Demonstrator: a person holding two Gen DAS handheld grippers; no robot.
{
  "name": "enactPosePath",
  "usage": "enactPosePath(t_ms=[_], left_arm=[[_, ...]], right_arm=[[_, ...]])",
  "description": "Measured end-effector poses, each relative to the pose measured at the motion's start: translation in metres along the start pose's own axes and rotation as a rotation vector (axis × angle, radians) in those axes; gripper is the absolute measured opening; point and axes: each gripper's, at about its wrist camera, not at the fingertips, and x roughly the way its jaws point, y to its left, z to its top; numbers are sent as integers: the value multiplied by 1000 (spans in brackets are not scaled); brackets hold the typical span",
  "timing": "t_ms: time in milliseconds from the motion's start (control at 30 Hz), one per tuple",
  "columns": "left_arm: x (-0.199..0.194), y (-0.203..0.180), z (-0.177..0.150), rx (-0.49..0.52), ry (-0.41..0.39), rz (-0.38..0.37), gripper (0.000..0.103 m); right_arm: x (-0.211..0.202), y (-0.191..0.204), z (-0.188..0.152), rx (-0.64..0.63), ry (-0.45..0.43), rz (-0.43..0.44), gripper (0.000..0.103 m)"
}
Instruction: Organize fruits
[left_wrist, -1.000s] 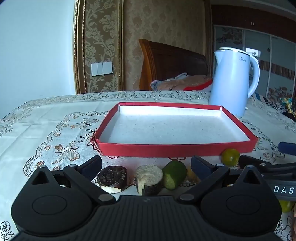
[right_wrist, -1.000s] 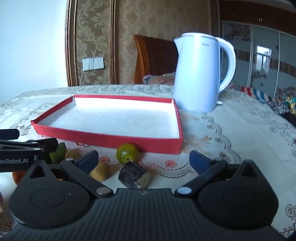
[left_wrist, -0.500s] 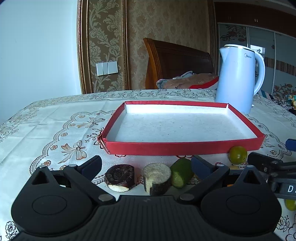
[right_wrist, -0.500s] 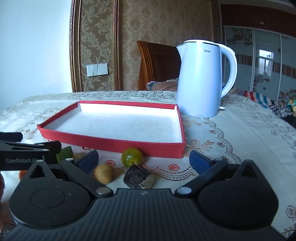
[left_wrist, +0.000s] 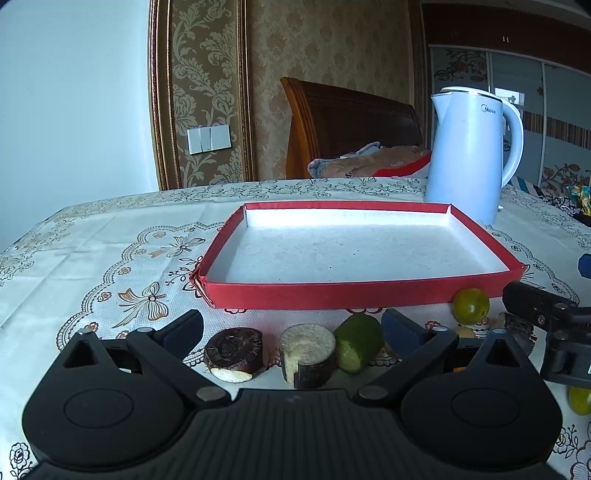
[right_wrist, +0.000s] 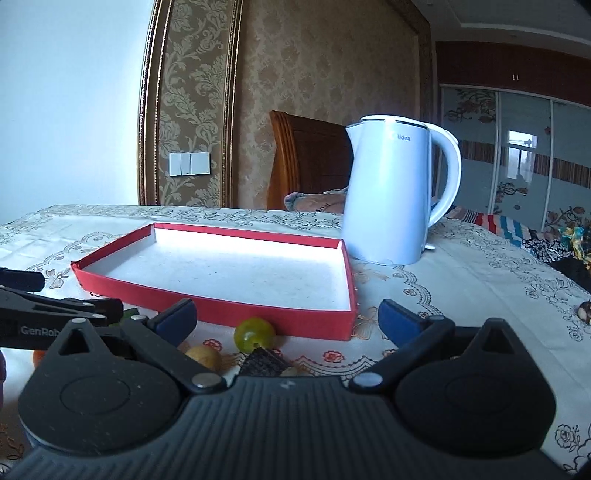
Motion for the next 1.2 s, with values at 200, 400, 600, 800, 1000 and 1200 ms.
enactPosePath(t_ms=[200,400,600,800,1000,1200], left_arm=[[1,-1,0,2,3,0,103],[1,0,0,1,4,1,103],[1,0,0,2,10,0,103],[1,0,0,2,11,-1,103],[0,4,0,-18,13,-2,103],[-11,25,-1,-71,-6,-1,103]], right_arm=[[11,-1,-1,8,78,-13,103],[12,-1,-3,16,92,17,103],[12,3,-4,-1,87,53,103],[10,4,-3,-2,80,50,103],[5,4,-2,-5,56,17,103],[-2,-10,-2,48,29,-9,103]])
